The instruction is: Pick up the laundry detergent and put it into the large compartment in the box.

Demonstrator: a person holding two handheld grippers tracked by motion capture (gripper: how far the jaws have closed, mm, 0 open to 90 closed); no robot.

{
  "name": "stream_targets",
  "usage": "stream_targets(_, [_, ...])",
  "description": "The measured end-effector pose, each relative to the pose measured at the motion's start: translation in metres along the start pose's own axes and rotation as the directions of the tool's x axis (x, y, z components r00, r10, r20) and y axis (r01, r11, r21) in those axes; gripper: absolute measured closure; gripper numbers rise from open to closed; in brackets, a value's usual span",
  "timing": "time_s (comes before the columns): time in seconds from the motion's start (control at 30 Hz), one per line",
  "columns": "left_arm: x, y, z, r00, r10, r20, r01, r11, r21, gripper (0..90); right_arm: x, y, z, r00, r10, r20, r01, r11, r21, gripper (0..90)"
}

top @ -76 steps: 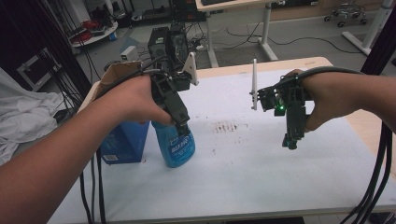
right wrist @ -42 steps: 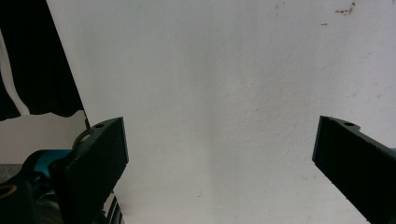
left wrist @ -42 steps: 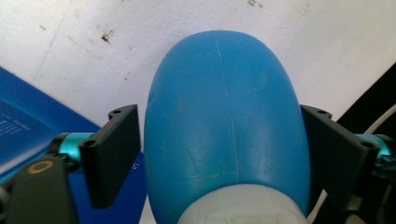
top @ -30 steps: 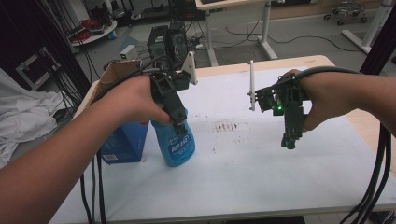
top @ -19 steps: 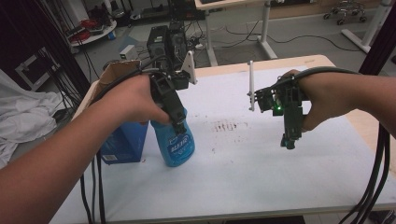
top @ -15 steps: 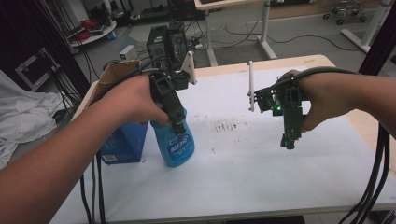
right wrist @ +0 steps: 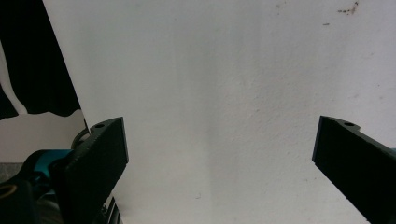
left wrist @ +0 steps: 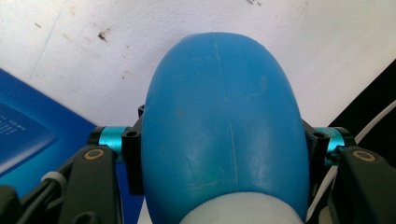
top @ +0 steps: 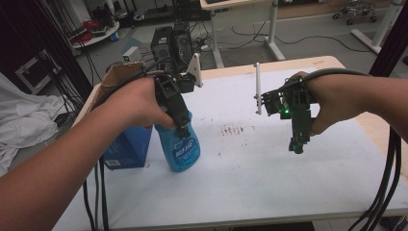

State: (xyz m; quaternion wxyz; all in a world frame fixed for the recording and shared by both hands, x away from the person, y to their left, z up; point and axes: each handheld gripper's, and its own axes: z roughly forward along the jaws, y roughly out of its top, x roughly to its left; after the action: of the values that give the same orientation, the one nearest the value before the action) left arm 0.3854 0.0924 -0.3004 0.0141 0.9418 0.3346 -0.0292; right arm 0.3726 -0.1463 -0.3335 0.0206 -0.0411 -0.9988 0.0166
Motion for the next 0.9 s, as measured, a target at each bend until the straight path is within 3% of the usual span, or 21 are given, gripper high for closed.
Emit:
stream_targets(0.43, [0.000, -0.004, -0.009, 0.9993, 0.038, 0.005, -0.038, 0.9992, -0.013, 37.9, 0.001, 0.000, 0.000, 1.0000, -0.002, -0.003, 0.002, 1.000, 0.004, 2.5])
stream_targets(0.67, [0.001, -0.009, -0.036, 0.9991, 0.040, -0.012, -0.040, 0.9991, -0.012, 38.0, 0.001, 0.001, -0.001, 1.0000, 0.002, -0.005, -0.002, 1.000, -0.001, 2.5])
stream_targets(0.9, [0.003, -0.017, -0.073, 0.9988, 0.042, -0.024, -0.043, 0.9987, -0.028, 37.9, 0.002, 0.002, 0.000, 1.0000, -0.005, -0.006, 0.005, 1.000, 0.003, 2.5])
